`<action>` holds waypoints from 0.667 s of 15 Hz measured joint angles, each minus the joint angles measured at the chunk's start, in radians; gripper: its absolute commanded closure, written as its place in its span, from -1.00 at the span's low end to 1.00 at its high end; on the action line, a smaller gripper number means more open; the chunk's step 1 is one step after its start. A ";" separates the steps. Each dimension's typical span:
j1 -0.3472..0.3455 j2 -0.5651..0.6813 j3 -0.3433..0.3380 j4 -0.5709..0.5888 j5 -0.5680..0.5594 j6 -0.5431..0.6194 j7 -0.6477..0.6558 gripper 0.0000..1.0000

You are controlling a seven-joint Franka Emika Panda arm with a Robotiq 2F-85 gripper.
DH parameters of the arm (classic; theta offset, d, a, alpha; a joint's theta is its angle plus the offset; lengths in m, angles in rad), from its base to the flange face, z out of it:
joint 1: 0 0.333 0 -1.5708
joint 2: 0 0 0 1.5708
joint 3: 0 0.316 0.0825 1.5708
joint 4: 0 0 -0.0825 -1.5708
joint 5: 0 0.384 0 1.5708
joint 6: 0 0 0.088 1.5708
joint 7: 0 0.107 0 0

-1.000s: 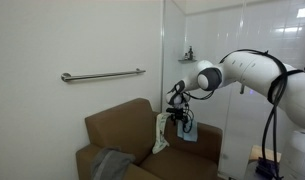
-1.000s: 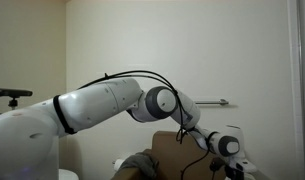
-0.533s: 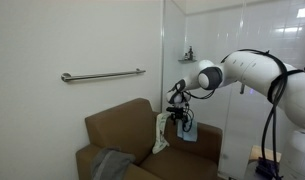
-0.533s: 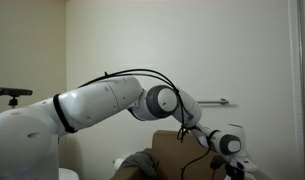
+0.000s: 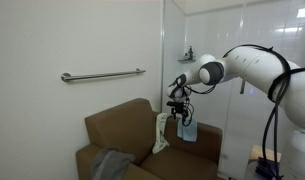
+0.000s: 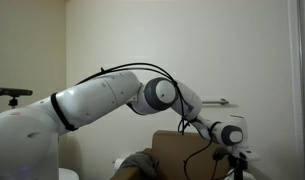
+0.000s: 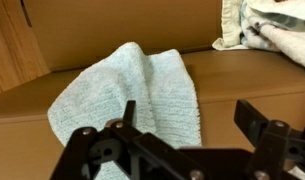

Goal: Move the blue towel to the left armrest, move the white towel to the left armrest

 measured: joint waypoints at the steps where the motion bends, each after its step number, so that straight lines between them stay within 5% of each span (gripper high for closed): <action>1: -0.005 -0.004 -0.005 0.000 0.000 -0.001 0.001 -1.00; 10: -0.064 0.036 -0.008 0.044 0.007 -0.082 0.001 -1.00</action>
